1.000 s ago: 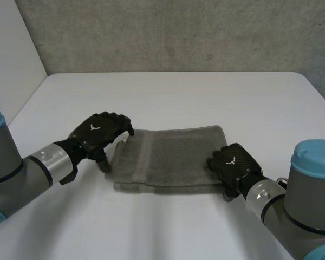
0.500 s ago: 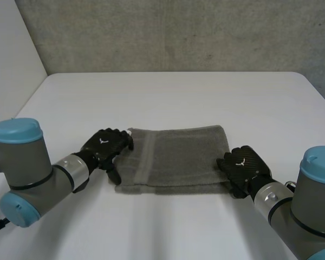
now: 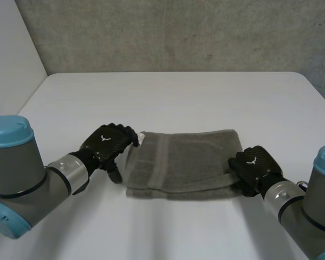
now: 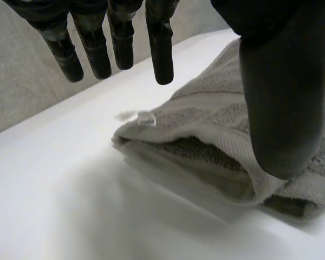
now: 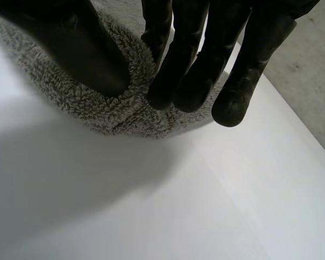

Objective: Fold the towel.

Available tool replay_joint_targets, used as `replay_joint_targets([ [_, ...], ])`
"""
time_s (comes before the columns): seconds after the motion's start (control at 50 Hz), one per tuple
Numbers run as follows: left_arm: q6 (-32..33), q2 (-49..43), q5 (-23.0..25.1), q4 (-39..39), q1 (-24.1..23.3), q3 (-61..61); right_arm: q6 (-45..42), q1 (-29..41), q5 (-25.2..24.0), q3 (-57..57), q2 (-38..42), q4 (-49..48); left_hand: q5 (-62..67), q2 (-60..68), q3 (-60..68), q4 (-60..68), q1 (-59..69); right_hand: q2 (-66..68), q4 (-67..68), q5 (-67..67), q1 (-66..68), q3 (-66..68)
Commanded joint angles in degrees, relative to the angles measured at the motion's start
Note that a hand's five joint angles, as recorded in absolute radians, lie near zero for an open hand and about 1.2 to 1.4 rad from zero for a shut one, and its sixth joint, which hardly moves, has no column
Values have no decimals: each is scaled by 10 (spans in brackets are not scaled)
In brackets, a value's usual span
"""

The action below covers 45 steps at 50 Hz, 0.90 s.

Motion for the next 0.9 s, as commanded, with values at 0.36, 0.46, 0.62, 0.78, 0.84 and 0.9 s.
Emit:
replay_joint_targets([
  [0.36,-92,80,-3,-1,-8,34,-70,123,-11,-194,-44,112,-13,-20,-21,-16,-18,32,33,28,82,33],
  [0.46,-133,99,-2,6,-6,42,-58,226,21,-216,1,112,-20,-26,-27,-22,-25,32,33,28,82,33],
  [0.62,-157,103,-3,11,-9,56,-54,287,89,-212,65,112,-30,-37,-37,-33,-35,-662,-661,-666,-612,-662],
  [0.78,-160,84,-13,11,-24,84,-11,225,107,-204,22,110,-30,-37,-37,-33,-35,-668,-667,-672,-618,-667],
  [0.84,-169,51,-23,11,-51,104,19,186,105,-204,-15,114,-28,-35,-36,-31,-33,-668,-667,-672,-618,-667],
  [0.9,-179,19,-32,10,-75,122,51,157,100,-205,-33,115,-28,-35,-36,-31,-33,-668,-667,-672,-618,-667],
])
